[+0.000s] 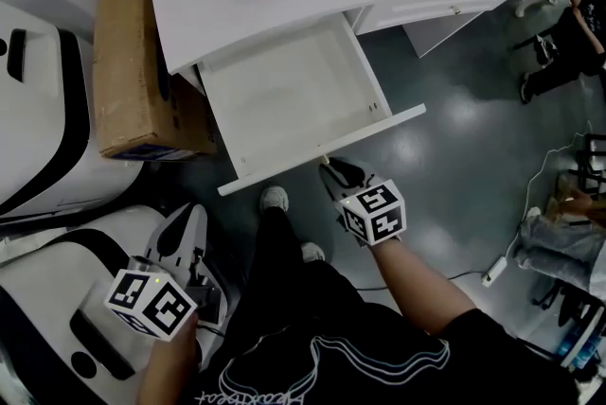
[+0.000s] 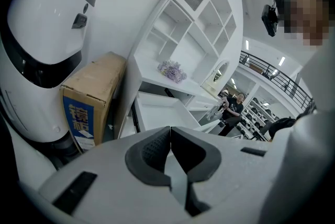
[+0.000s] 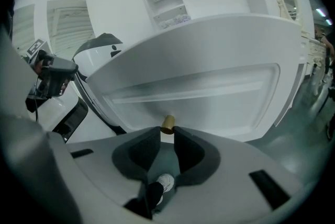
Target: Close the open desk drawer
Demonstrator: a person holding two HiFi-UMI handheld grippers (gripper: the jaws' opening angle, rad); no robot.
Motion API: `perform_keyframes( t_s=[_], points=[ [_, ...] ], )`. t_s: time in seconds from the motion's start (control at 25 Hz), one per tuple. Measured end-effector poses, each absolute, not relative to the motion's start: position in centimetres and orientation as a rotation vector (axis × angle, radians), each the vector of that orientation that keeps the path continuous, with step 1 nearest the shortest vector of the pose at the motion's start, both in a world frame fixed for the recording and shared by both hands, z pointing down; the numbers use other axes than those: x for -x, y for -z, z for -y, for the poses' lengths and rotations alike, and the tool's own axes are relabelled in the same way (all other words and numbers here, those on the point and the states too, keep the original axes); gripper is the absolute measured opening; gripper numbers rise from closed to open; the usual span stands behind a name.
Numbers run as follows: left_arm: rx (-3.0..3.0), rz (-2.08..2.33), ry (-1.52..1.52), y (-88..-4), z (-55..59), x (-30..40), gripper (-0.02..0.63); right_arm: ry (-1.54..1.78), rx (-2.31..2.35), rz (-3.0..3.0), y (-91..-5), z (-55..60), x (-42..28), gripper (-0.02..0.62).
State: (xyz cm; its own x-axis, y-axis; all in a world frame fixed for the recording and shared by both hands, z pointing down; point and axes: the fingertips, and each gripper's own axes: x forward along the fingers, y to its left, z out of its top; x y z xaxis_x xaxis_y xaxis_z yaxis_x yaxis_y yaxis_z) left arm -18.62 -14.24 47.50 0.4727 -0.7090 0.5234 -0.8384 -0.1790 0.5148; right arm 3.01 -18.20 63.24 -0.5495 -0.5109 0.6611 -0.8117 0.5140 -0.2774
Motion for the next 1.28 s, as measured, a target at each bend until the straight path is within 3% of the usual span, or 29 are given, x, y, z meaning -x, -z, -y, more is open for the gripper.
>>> perform_keyframes(
  t_s=[1.28],
  points=[
    [-1.878, 1.22, -0.212, -51.9, 16.6, 18.0, 0.006, -0.768, -1.149, 2.241, -63.3, 24.9, -0.9, 0.086]
  ],
)
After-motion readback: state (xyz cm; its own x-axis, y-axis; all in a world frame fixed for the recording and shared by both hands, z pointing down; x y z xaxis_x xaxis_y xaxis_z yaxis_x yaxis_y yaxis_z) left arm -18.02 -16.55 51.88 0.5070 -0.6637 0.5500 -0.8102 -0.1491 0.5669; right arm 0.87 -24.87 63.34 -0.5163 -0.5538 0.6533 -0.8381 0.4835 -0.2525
